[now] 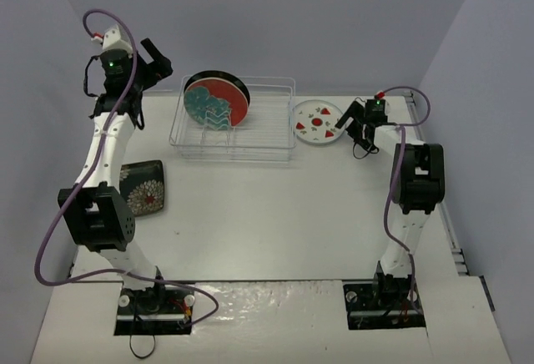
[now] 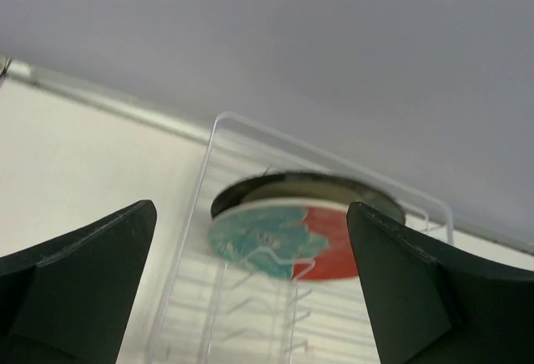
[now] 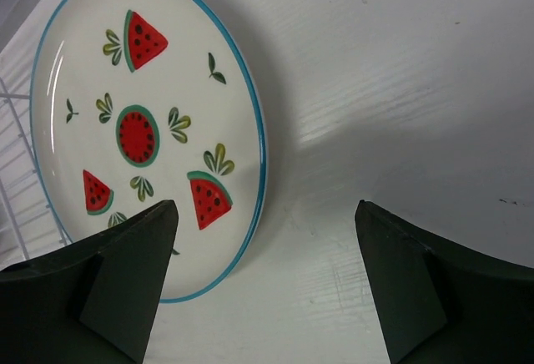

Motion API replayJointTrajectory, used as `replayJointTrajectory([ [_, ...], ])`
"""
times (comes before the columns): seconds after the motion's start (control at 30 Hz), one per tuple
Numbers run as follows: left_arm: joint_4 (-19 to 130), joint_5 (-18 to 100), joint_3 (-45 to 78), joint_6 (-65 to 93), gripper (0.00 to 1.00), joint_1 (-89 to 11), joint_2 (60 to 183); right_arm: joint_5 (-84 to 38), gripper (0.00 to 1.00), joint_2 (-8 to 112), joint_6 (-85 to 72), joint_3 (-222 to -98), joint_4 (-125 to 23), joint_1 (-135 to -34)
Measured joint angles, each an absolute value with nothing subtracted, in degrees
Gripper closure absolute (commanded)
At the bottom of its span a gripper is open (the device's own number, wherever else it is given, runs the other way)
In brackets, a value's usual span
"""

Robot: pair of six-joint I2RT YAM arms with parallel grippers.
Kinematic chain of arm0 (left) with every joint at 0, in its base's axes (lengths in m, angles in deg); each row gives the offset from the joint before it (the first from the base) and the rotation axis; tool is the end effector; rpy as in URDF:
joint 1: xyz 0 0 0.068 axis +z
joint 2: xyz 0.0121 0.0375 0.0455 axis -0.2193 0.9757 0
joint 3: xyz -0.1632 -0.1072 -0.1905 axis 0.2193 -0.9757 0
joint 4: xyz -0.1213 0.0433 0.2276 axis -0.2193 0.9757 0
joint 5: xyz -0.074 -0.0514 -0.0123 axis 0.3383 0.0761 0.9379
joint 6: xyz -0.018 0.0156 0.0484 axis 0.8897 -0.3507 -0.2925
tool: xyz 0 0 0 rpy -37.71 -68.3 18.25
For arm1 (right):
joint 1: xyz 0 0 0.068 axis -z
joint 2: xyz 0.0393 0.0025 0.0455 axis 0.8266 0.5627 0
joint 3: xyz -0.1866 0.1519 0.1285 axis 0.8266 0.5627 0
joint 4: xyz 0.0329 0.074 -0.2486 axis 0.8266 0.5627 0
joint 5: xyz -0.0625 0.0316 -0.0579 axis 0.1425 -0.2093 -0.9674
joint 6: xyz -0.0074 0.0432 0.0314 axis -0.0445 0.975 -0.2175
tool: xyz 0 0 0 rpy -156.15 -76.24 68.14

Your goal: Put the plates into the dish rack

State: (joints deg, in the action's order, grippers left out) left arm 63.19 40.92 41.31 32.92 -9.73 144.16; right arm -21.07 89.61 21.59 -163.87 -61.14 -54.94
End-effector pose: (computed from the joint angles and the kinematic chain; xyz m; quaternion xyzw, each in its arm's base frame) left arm 0.4111 0.0159 0.4184 -0.1667 0.7258 -0.2115 0.6330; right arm 0.4693 -0.0006 0.1820 0.2240 0.8341 0.2162 0.4554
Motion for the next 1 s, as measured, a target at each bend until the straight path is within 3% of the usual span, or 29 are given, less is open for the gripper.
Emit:
replayJointTrajectory([
  [0.27, 70.80, 28.95, 23.62, 30.98, 0.03, -17.08, 137.69, -15.65, 0.36, 94.00, 23.67, -165.27, -67.22, -53.53],
  [0.73, 72.40, 25.22, 17.26, 29.73, 0.03, -17.79, 131.19, -6.65, 0.60, 99.62, 29.62, -167.50, -75.31, -51.96],
  [0.87, 72.27, 24.65, 16.96, 29.41, 0.03, -17.79, 131.03, -6.21, 0.85, 100.72, 31.13, -167.87, -76.20, -51.59],
  [0.9, 72.30, 24.60, 16.80, 29.32, 0.03, -17.79, 131.03, -6.06, 0.85, 101.06, 31.54, -167.89, -76.53, -51.30],
  [0.93, 72.30, 24.51, 16.73, 29.17, 0.03, -17.79, 131.05, -5.87, 0.95, 101.48, 31.93, -167.79, -77.09, -50.95],
  [1.0, 72.30, 24.46, 16.73, 28.87, 0.03, -17.79, 131.05, -5.07, 1.00, 101.96, 33.28, -167.47, -78.08, -50.50],
])
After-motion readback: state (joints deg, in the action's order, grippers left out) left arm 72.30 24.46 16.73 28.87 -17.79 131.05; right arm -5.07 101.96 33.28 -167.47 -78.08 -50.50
